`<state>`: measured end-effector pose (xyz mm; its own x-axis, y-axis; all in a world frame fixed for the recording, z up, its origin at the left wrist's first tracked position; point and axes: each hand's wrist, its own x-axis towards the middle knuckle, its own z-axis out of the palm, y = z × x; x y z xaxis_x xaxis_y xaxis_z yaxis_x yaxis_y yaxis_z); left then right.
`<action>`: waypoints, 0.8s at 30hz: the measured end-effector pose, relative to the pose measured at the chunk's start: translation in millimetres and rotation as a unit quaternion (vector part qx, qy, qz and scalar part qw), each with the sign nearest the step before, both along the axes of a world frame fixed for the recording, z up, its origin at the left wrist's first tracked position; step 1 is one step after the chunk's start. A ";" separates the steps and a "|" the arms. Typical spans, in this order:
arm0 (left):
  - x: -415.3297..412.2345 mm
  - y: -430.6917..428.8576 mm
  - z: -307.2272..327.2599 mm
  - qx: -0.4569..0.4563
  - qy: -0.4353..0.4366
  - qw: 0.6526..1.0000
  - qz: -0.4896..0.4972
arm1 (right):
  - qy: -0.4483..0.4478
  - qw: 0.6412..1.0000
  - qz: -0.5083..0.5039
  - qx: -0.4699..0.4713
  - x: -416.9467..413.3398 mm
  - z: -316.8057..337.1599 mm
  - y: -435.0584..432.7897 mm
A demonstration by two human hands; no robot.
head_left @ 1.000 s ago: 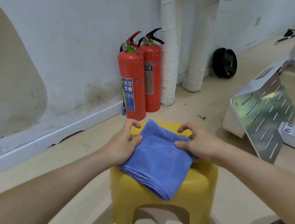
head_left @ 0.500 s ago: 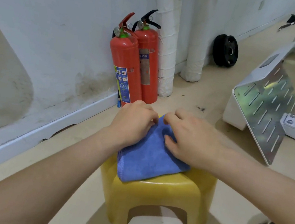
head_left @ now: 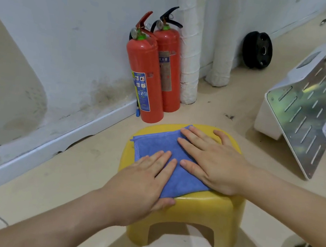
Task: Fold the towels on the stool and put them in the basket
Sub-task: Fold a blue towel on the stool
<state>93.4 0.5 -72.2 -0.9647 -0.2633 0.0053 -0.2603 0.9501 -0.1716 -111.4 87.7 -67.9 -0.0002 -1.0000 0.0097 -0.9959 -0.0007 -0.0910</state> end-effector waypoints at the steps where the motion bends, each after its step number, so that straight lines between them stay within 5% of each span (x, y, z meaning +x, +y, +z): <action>1: 0.2 -2.8 0.3 -0.014 0.013 1.000 -0.022 | 0.010 0.999 0.030 -0.040 0.4 2.5 1.8; 7: 2.4 -5.2 5.6 -0.033 0.064 0.997 -0.018 | 0.013 0.993 0.116 -0.012 5.2 6.1 20.1; 12: 2.2 -18.8 31.4 0.138 0.049 0.987 0.072 | -0.076 0.995 0.058 -0.023 7.5 12.6 17.5; 16: -3.8 -41.7 48.4 0.354 0.112 0.915 0.160 | -0.278 0.956 -0.053 -0.074 5.2 12.6 10.3; 19: -5.8 -51.4 40.4 0.442 0.171 0.849 0.233 | -0.321 0.941 -0.084 -0.069 3.1 12.5 -0.7; 21: -9.1 -56.1 35.2 0.435 0.200 0.839 0.259 | -0.332 0.933 -0.114 -0.076 1.2 12.3 -8.7; 24: -22.2 -62.4 30.8 0.348 0.183 0.879 0.270 | -0.353 0.917 -0.169 -0.078 -1.1 14.1 -20.5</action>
